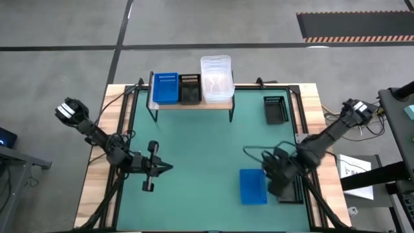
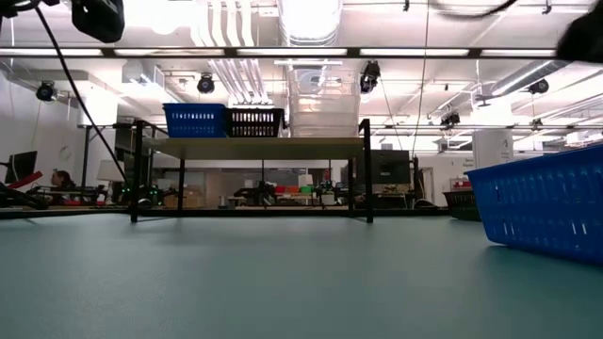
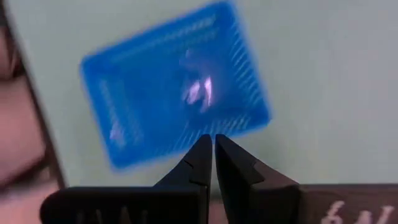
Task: Stack baskets on shelf by color
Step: Stack the bottom black bin on the other black bin on the shelf
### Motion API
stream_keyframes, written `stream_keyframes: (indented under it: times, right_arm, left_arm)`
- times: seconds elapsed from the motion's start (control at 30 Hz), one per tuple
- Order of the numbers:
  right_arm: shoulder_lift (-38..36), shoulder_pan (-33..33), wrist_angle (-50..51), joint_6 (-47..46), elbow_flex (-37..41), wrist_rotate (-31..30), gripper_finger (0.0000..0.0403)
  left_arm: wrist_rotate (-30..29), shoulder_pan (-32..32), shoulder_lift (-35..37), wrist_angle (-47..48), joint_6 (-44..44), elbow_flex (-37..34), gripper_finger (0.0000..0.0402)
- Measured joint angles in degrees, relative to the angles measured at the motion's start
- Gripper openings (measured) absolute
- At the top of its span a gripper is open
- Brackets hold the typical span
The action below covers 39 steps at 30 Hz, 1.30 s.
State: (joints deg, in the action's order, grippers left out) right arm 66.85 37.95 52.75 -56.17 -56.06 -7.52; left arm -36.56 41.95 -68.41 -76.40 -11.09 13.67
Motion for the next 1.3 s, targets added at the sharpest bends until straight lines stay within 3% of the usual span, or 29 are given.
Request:
stream_keyframes:
  times: [0.23, 0.37, 0.63, 0.87, 1.07, 1.3]
  right_arm:
    - [3.1, 16.4, 1.0, -7.5, -3.8, 5.6, 0.0016]
    - [6.3, 22.3, 1.6, -10.4, -6.6, 6.0, 0.0044]
    - [19.2, 24.8, 7.0, -9.2, -11.1, 7.4, 0.0116]
    - [24.9, 24.8, 7.0, -6.2, -11.0, 11.0, 0.0140]
    - [26.7, 24.8, 6.8, -6.2, -10.3, 9.2, 0.0116]
    - [27.3, 24.6, 7.2, -6.2, -10.2, 6.1, 0.0018]
  left_arm:
    - [-0.4, 0.0, 2.6, -0.8, -7.6, 0.0, 0.0000]
    - [-0.5, 0.0, 4.3, -1.4, -7.7, 0.0, 0.0000]
    - [-0.5, 0.0, 4.8, -1.2, -8.4, 0.0, 0.0000]
    - [-0.8, 0.0, 6.9, -3.8, -11.8, 0.0, 0.0000]
    - [-0.8, 0.0, 7.9, -3.7, -11.8, 0.0, 0.0000]
    - [-0.8, 0.0, 6.7, -3.7, -12.0, -0.2, 0.0000]
